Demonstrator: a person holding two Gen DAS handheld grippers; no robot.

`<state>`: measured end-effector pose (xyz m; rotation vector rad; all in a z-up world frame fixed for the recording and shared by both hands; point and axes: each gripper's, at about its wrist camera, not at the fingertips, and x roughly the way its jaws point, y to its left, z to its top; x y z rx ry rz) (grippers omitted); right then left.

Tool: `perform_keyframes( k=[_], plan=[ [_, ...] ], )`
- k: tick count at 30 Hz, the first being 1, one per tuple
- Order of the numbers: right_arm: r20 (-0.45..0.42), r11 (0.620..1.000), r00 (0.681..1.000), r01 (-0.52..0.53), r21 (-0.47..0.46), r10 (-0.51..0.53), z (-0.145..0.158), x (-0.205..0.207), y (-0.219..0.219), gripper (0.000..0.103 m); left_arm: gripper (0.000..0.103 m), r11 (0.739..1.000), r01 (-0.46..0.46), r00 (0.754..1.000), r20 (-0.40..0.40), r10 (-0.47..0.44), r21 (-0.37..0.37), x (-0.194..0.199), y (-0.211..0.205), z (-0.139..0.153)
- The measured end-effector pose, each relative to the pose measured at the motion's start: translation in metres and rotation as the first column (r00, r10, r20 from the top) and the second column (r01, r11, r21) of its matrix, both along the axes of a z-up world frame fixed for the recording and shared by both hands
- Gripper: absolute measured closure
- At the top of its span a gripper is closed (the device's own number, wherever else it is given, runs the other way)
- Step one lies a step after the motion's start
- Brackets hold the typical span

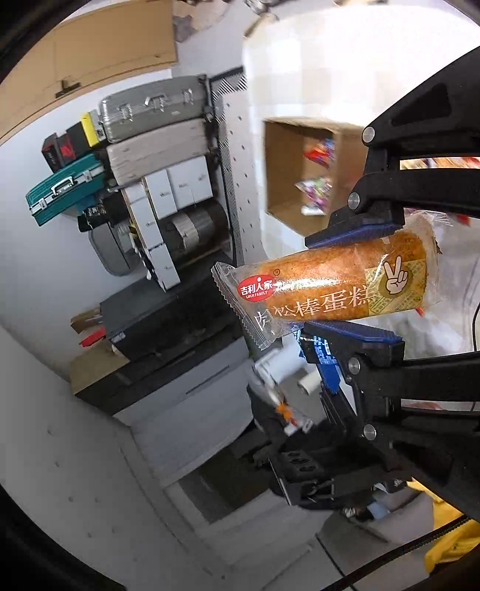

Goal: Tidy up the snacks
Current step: 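Carry the cookie packet and bread roll over the box with both grippers, then open both grippers to drop the cookie packet and bread roll into the box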

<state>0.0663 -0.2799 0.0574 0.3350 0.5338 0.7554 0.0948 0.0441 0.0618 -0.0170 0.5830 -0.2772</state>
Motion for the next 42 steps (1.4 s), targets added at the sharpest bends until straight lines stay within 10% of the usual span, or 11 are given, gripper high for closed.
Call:
perform_keyframes(
  k=[17, 42],
  plan=[
    [-0.061, 0.995, 0.996, 0.064, -0.071, -0.068, -0.003, 0.134, 0.027, 0.065, 0.061, 0.999, -0.044, 0.997, -0.064, 0.045, 0.019, 0.169, -0.017, 0.02],
    [-0.243, 0.98, 0.967, 0.023, -0.2, -0.072, -0.114, 0.245, 0.039, 0.065, 0.06, 0.994, -0.001, 0.961, -0.274, 0.032, 0.112, 0.329, -0.061, -0.107]
  ],
)
